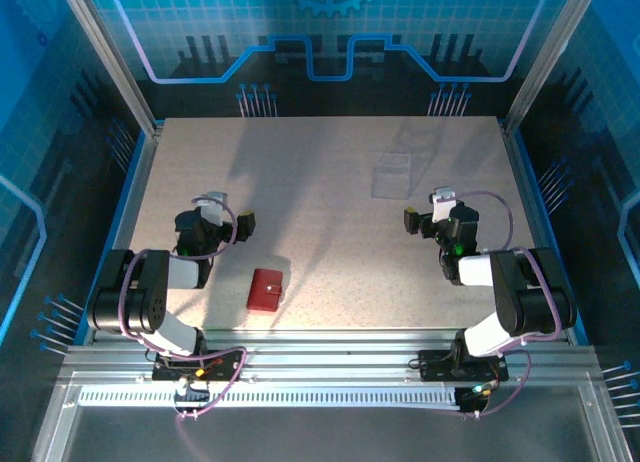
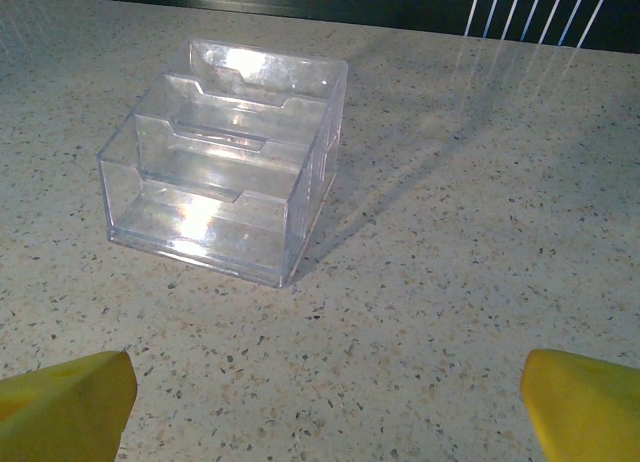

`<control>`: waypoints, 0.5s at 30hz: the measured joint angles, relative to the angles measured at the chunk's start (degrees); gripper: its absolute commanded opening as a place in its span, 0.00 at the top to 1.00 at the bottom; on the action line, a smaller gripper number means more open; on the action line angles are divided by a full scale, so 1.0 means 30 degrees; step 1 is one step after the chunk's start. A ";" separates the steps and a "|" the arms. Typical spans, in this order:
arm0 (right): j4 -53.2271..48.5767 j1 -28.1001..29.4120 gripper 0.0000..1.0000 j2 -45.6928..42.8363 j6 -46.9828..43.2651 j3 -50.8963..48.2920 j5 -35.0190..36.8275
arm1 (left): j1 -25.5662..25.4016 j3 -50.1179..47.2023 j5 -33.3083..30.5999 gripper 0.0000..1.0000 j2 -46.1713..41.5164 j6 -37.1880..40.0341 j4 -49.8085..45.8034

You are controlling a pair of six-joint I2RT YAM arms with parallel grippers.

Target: Take the credit cards out of the card holder

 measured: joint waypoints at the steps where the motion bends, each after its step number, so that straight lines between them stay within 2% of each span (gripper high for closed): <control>1: -0.0007 0.0000 0.00 0.0000 0.0007 0.0000 0.0044 | 0.0000 0.0000 0.0000 0.01 0.0000 0.0000 0.0000; 15: -0.0007 0.0000 0.00 0.0000 0.0007 0.0000 0.0117 | 0.0000 0.0073 -0.0022 0.01 0.0007 -0.0444 -0.0007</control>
